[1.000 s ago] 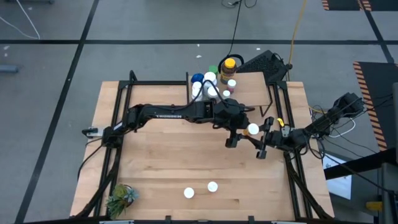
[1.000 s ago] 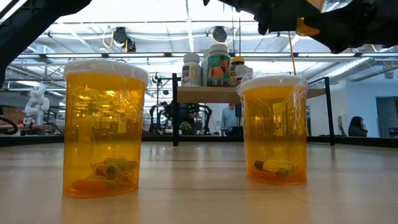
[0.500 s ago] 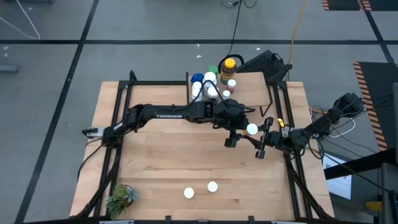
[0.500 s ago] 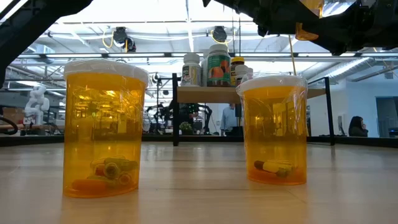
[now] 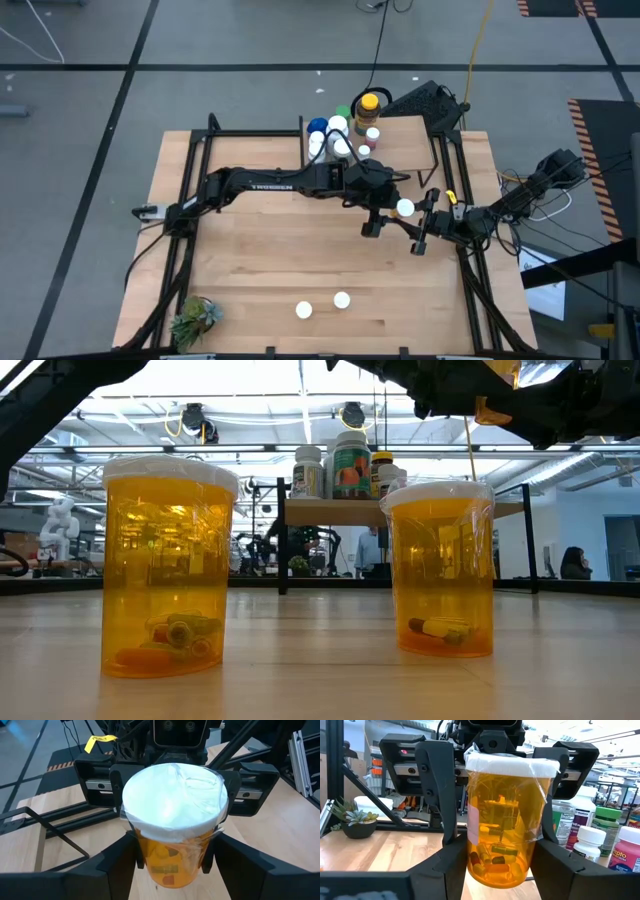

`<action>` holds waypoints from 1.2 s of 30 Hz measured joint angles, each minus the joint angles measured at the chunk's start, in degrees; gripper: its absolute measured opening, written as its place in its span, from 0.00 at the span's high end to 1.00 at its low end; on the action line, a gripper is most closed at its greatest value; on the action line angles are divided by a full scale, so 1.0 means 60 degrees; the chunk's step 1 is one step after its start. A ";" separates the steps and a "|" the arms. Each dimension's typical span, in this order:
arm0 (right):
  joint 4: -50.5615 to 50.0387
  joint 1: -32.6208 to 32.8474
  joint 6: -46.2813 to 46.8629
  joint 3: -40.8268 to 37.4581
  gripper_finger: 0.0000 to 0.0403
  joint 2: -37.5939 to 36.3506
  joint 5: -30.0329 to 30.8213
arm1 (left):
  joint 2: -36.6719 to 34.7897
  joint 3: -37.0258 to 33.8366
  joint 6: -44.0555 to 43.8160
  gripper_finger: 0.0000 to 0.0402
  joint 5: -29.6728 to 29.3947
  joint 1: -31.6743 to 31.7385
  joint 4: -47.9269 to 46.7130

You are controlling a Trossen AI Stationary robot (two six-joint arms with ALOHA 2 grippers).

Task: Pick and place medicine bottles onto shelf by color
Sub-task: Put the orange bottle on the shelf

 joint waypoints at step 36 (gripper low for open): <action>0.0571 0.0000 -0.0034 0.0000 0.53 0.0007 -0.0048 | -0.0062 0.0025 0.0033 0.46 -0.0075 0.0005 -0.0178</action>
